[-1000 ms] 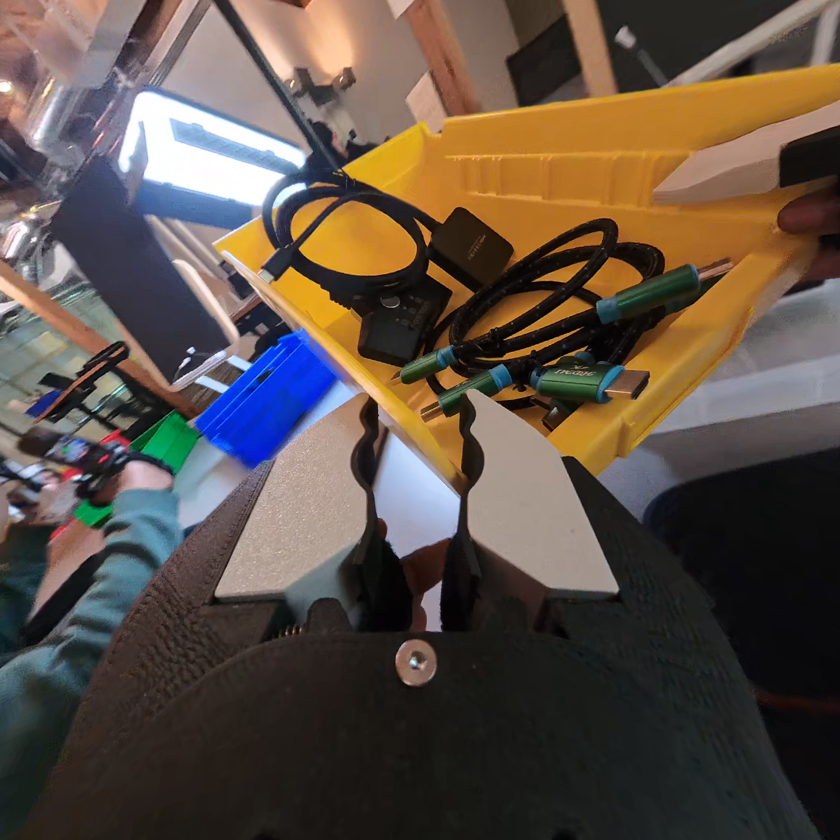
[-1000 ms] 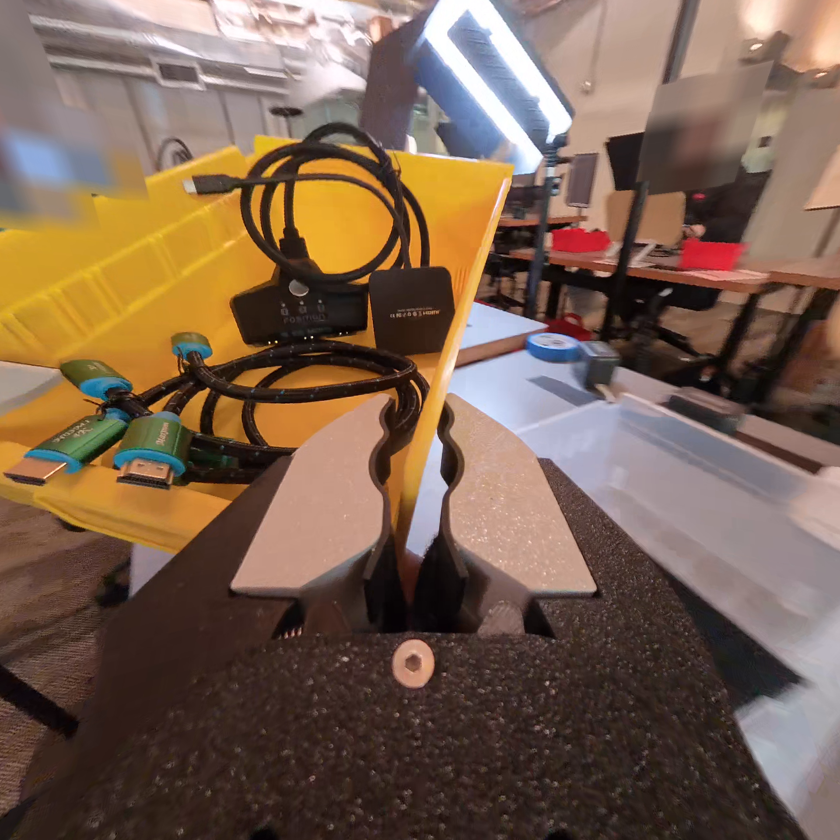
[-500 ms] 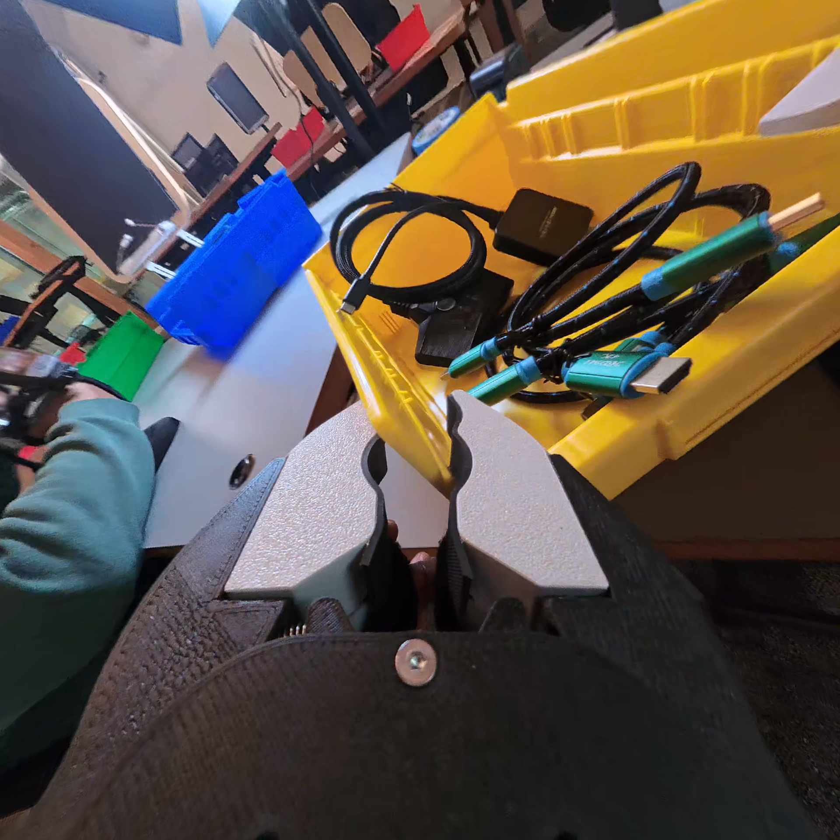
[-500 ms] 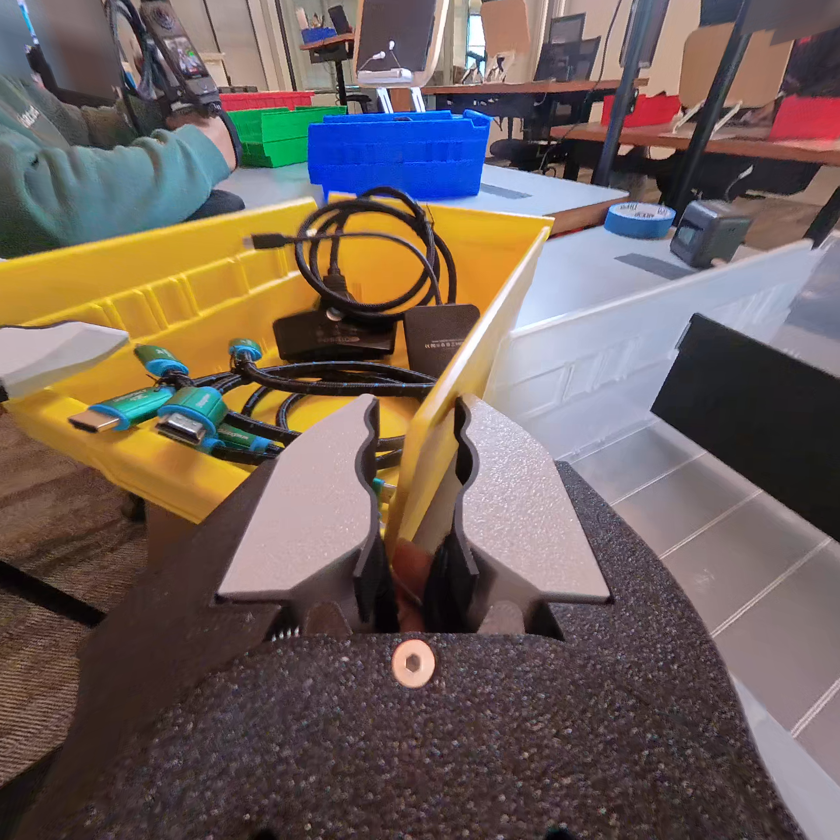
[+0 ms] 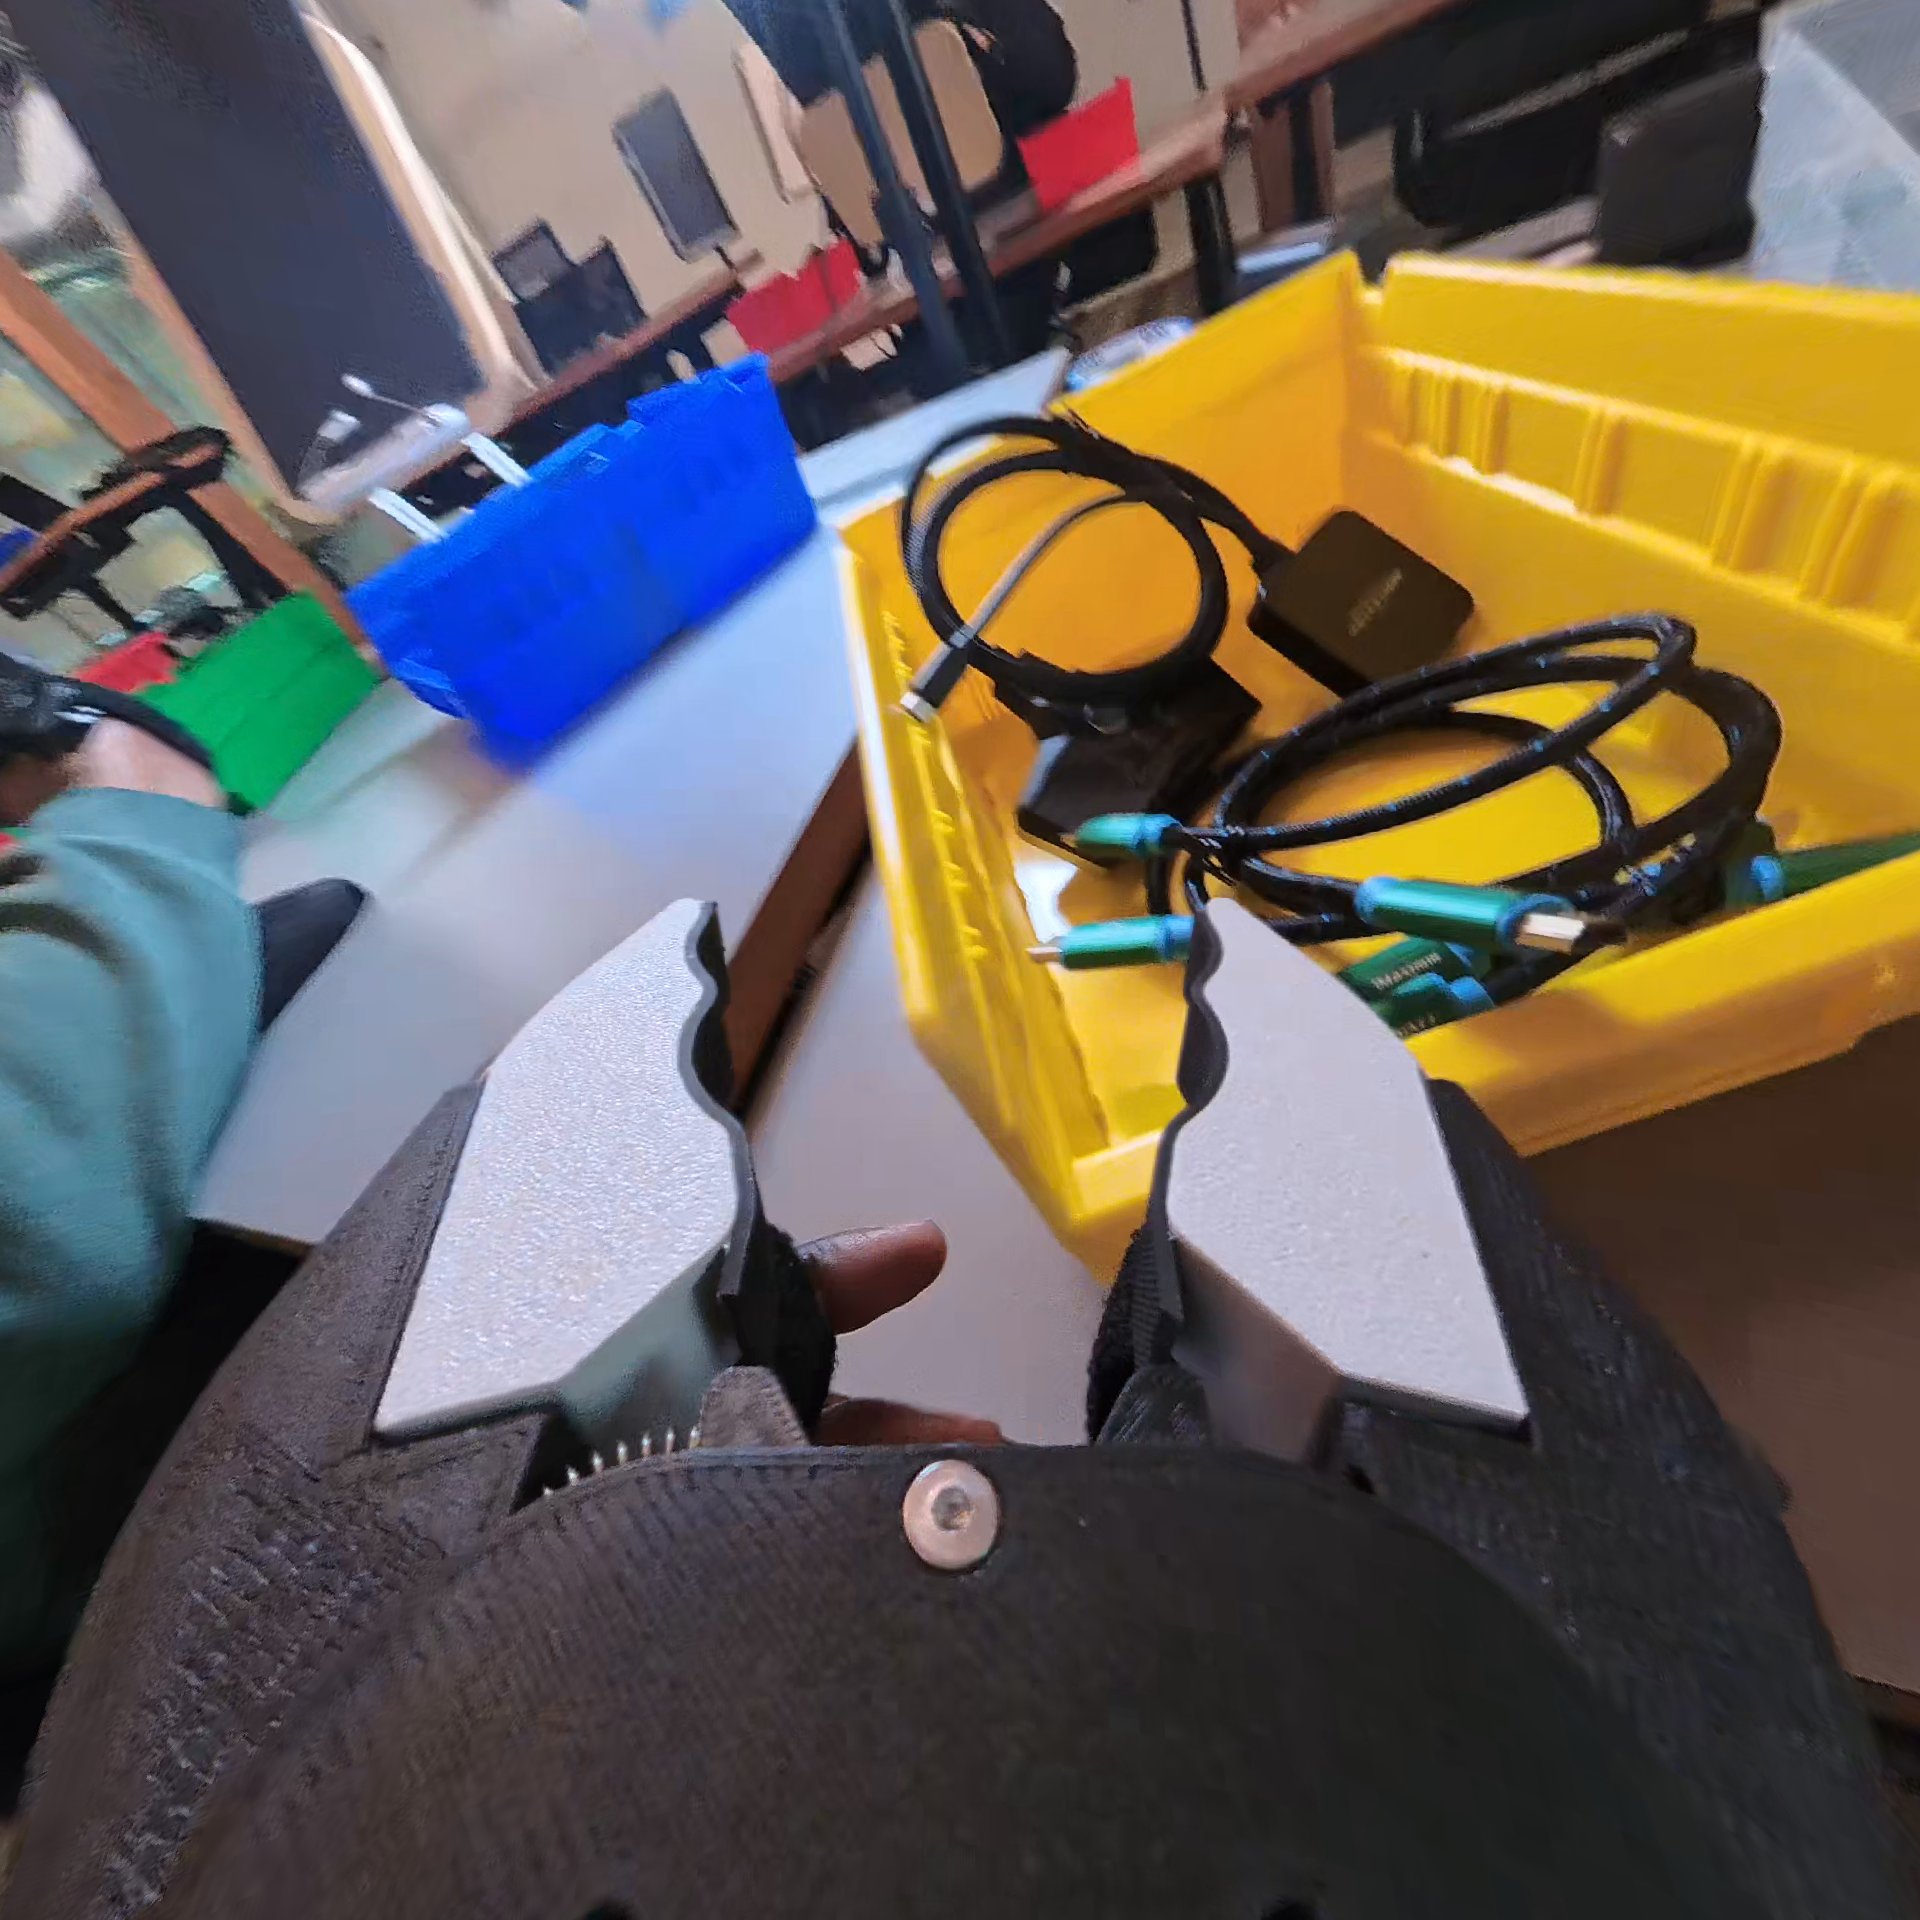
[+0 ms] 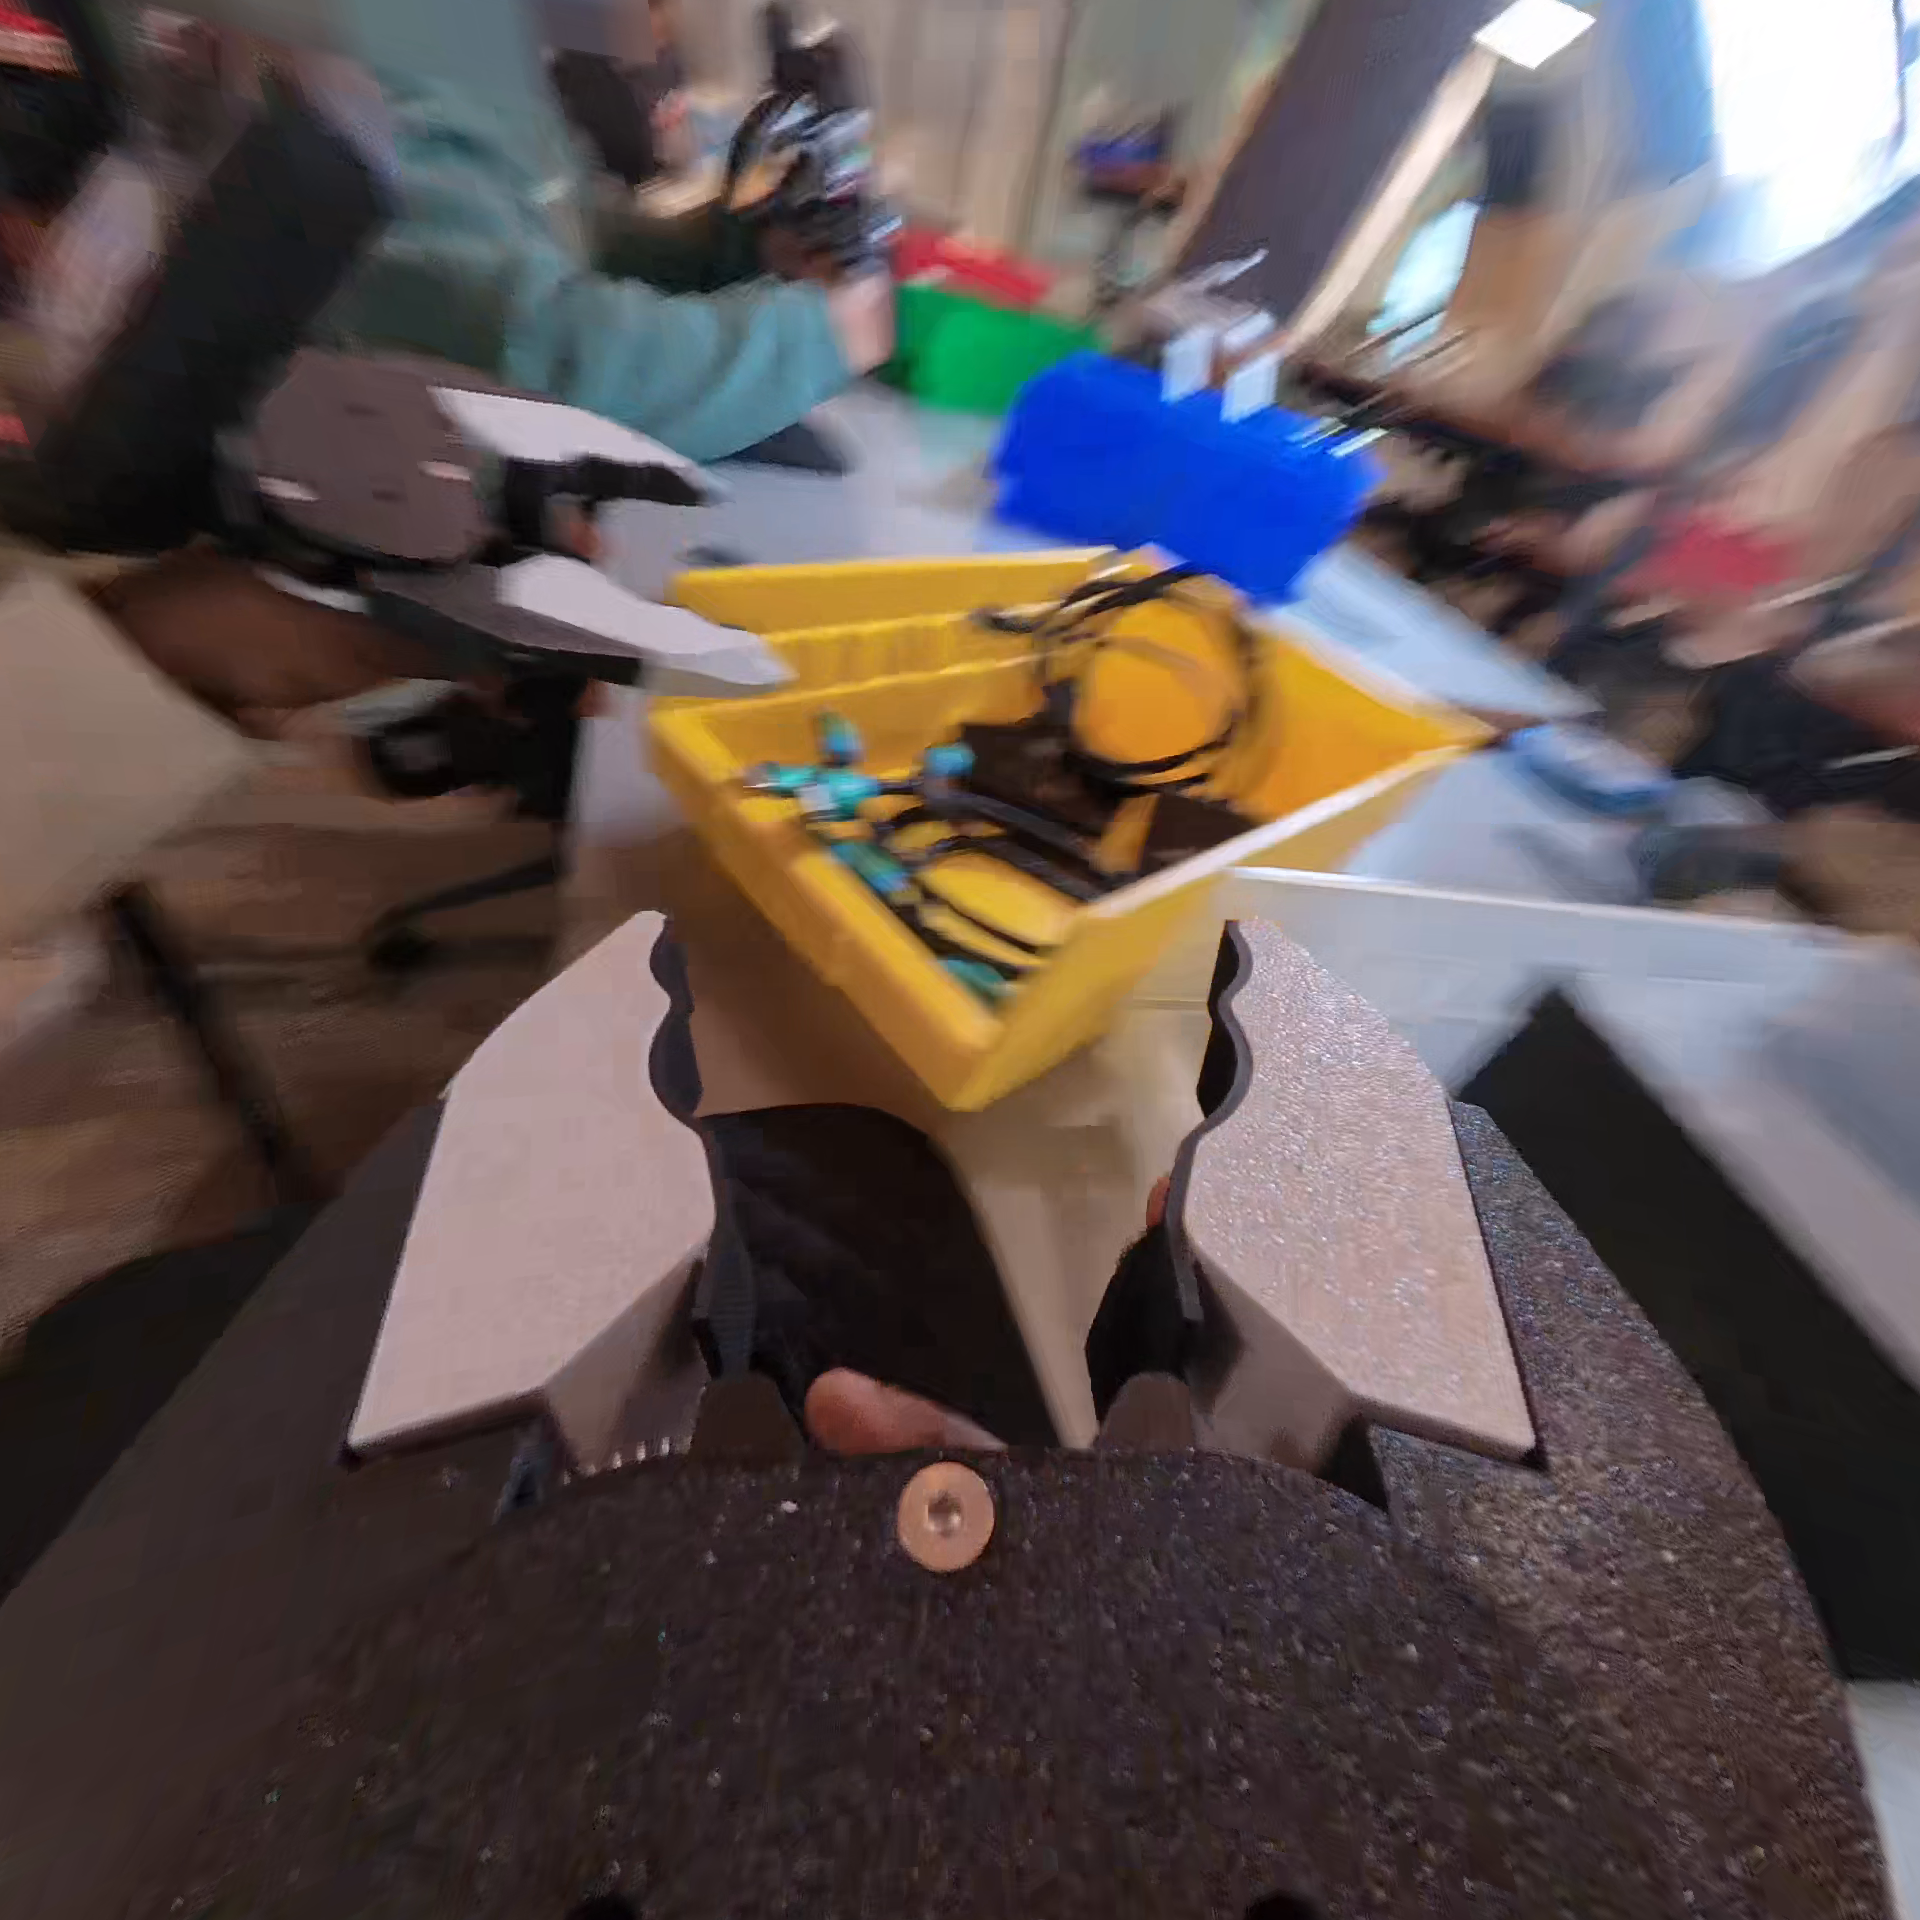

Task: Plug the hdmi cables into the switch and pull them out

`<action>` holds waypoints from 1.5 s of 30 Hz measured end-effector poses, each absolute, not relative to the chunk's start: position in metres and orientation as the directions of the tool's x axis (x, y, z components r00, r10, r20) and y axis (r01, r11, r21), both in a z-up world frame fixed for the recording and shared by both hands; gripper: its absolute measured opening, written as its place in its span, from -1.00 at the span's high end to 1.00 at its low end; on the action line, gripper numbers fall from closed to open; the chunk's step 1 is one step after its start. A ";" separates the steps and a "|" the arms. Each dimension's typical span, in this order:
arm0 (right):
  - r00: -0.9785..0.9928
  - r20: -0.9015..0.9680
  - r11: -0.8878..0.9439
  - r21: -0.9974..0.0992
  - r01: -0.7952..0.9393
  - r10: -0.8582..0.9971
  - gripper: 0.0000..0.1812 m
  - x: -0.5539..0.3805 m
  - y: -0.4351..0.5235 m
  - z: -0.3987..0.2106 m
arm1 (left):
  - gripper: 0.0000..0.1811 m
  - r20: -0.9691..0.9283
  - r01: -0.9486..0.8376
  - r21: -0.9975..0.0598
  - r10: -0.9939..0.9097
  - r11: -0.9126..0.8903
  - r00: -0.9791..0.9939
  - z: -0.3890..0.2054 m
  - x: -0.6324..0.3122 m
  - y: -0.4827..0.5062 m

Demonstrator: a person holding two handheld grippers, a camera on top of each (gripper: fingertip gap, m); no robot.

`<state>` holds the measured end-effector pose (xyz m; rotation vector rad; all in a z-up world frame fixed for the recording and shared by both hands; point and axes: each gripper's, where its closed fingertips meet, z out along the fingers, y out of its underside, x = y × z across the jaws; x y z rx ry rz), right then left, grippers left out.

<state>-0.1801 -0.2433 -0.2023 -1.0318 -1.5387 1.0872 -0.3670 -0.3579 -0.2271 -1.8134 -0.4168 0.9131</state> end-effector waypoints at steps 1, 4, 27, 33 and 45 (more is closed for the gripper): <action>-0.046 0.297 0.299 -0.953 0.050 0.954 -0.05 -0.166 -0.219 -0.189 | 0.04 -0.397 -0.146 -0.904 0.666 -0.401 0.631 -0.213 -0.364 -0.363; 0.406 0.417 0.443 -0.896 0.032 0.813 -0.02 -0.116 -0.132 -0.166 | 0.02 -0.314 -0.261 -0.948 0.684 -0.185 0.659 -0.162 -0.335 -0.356; 0.373 0.213 -0.033 -0.832 0.554 0.903 0.76 -0.019 -0.036 -0.289 | 0.61 -0.109 -0.026 -0.921 0.192 -0.389 0.975 -0.262 -0.161 -0.136; 0.488 0.434 0.059 -0.790 0.611 0.757 0.86 0.029 -0.001 -0.261 | 0.79 -0.249 -0.191 -0.925 0.146 -0.329 0.957 -0.225 -0.121 -0.100; 0.766 0.471 -0.079 -0.828 0.554 0.439 0.90 0.254 0.104 -0.242 | 0.75 -0.326 -0.373 -0.899 -0.216 -0.230 0.920 -0.231 0.079 0.049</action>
